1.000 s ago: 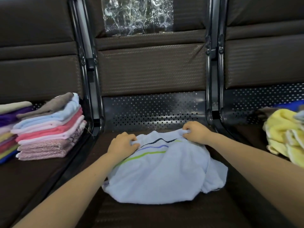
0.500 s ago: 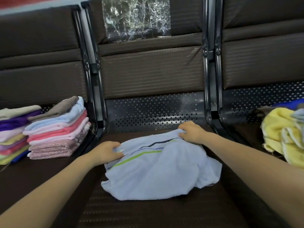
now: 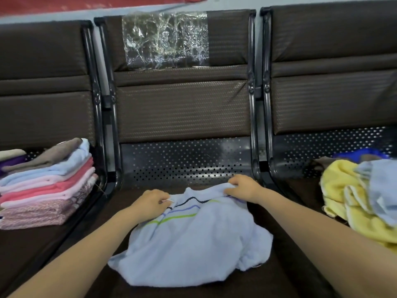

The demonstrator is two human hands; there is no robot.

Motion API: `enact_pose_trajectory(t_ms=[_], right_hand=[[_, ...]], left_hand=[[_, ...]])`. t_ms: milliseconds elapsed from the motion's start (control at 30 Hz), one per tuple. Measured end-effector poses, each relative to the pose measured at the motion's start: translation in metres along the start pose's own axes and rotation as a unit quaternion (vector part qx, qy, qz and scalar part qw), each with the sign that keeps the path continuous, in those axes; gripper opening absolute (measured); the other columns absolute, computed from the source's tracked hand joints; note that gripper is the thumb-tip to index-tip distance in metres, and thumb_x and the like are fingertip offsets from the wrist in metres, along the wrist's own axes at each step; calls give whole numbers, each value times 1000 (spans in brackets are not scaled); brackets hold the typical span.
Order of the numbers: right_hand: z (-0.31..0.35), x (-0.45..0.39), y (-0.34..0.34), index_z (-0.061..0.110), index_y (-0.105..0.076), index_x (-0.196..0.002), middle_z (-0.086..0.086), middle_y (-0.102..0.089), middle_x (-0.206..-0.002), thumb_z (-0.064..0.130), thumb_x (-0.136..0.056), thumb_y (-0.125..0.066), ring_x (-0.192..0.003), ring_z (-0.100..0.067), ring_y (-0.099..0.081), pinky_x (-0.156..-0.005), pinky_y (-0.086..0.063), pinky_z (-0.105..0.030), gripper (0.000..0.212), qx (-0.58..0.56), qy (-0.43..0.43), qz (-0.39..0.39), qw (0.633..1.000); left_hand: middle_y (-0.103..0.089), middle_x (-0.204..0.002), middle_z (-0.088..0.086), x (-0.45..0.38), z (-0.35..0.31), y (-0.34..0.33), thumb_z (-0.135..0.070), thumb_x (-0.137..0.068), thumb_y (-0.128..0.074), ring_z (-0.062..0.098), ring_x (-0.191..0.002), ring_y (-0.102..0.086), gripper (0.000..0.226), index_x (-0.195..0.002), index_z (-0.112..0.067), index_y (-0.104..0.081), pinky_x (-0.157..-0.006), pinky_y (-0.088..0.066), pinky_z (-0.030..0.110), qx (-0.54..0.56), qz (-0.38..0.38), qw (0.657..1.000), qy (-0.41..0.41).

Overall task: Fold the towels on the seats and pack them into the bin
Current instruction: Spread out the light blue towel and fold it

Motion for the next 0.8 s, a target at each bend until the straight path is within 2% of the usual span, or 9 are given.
enact_pose_trajectory(t_ms=[67, 133, 233, 300, 400, 467, 567, 667, 800], right_hand=[[0, -1, -2, 20, -51, -56, 6, -51, -64, 27, -88, -66, -67, -10, -48, -62, -36, -27, 35, -94, -10, 10, 996], [3, 0, -3, 16, -68, -68, 2, -62, -74, 25, -88, -68, -74, -10, -56, -66, -43, -21, 22, -166, -11, 27, 986], [8, 3, -4, 0, -73, -86, -5, -63, -80, 24, -88, -68, -75, -11, -56, -62, -43, -14, 25, -161, 0, 59, 985], [8, 4, -1, -1, -72, -91, -6, -62, -81, 23, -88, -68, -76, -12, -55, -61, -42, -13, 25, -155, -6, 64, 986], [9, 5, 4, 5, -67, -73, -3, -55, -75, 21, -88, -67, -74, -14, -49, -67, -41, -22, 21, -123, -18, 102, 987], [11, 9, 9, 15, -60, -58, 1, -52, -66, 19, -86, -68, -66, -12, -47, -65, -40, -23, 29, -100, -31, 113, 988], [27, 21, 38, 20, -56, -50, 10, -47, -49, 14, -84, -69, -51, -5, -43, -53, -37, -16, 37, -142, -17, 45, 989], [56, 36, 89, 13, -63, -60, 7, -54, -54, 11, -85, -69, -53, -4, -49, -52, -40, -14, 26, -280, 14, -84, 956], [106, 68, 156, 15, -62, -61, -1, -55, -59, 12, -84, -70, -58, -12, -51, -56, -41, -23, 25, -376, 60, -141, 914]], left_hand=[[-45, -67, -5, 2, 1, 1, -29, -98, -47, 21, -78, -52, 38, -62, -24, -41, -70, -39, 32, 20, -2, 1000, 6], [-52, -69, -10, 5, 5, 2, -33, -96, -53, 10, -74, -51, 32, -64, -31, -51, -66, -38, 26, 68, 5, 998, 20], [-61, -77, -8, 10, 13, 7, -39, -92, -59, 8, -79, -55, 24, -73, -25, -63, -70, -40, 23, 90, 16, 995, 30], [-55, -69, -7, 13, 18, 10, -40, -92, -59, 7, -71, -51, 31, -66, -23, -58, -64, -37, 24, 88, 12, 996, 32], [-38, -55, -6, 25, 21, 13, -41, -92, -59, 8, -56, -37, 46, -56, -19, -40, -54, -27, 24, 104, -16, 993, 51], [-35, -53, -6, 38, 21, 13, -42, -91, -60, 5, -52, -34, 47, -57, -18, -37, -50, -25, 22, 126, -31, 991, 43], [-36, -49, -10, 61, 17, 32, -36, -92, -60, 2, -51, -34, 45, -56, -19, -38, -49, -27, 19, 164, -83, 983, 19], [-39, -53, -9, 83, 10, 81, -30, -92, -61, 7, -57, -38, 39, -60, -16, -44, -51, -30, 20, 253, -180, 951, 10], [-42, -53, -9, 120, -12, 173, -30, -87, -68, 2, -53, -41, 35, -61, -14, -50, -51, -33, 18, 246, -270, 931, -18]])
Point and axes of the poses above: each hand's wrist, its own x-axis away from the middle knuckle, its own y-axis out of the back of the hand, z = x × y, the point moved 4 cm from there along -x, towards the middle knuckle
